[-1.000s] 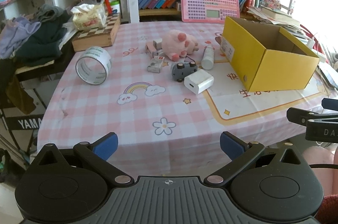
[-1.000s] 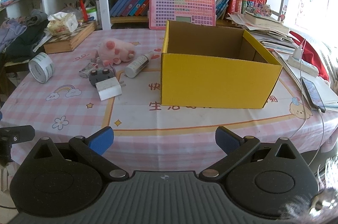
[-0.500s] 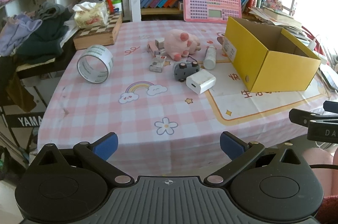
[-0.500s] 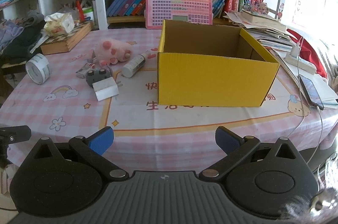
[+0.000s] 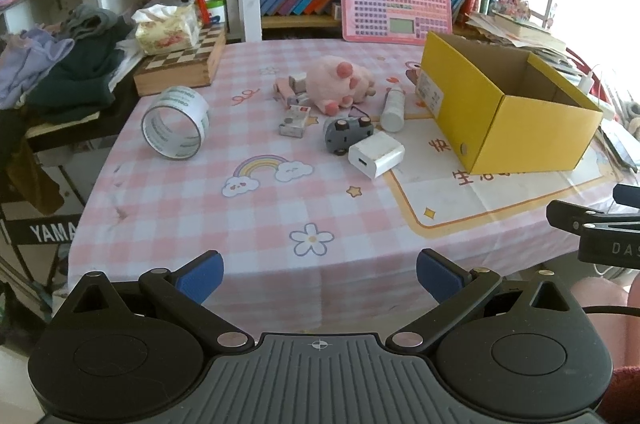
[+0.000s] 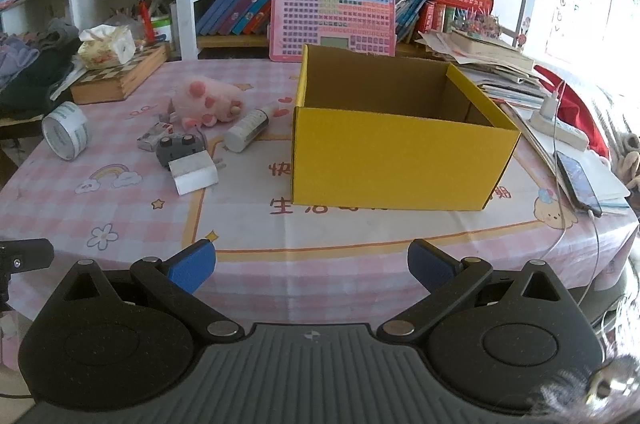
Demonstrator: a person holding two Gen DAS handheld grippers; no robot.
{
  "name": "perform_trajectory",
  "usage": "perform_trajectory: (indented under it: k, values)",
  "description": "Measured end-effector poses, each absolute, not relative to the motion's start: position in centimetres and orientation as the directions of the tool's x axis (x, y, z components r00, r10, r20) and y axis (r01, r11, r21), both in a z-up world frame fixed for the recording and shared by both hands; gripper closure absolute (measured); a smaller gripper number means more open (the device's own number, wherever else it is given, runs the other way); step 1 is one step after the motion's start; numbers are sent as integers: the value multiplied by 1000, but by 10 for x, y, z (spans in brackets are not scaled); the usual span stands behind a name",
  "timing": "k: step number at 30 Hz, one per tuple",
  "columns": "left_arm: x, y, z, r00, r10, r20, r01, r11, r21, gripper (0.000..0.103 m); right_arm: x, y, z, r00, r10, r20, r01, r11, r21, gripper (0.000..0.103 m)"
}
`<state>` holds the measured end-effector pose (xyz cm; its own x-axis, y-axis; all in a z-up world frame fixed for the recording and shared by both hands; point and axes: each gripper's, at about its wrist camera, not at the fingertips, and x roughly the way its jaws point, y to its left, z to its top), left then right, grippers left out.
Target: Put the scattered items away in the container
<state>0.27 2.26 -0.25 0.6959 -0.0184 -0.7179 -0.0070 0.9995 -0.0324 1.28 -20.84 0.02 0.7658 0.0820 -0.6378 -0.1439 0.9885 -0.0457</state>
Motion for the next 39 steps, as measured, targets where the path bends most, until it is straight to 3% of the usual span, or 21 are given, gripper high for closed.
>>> perform_trajectory:
  k: [26, 39]
  values:
    - [-3, 34, -2, 697, 22, -717, -26, 1000, 6, 0, 15, -178, -1, 746, 160, -647, -250, 967, -50, 0]
    - [-11, 70, 3, 734, -49, -677, -59, 989, -136, 0, 14, -148, 6, 734, 293, -613, -399, 916, -40, 2]
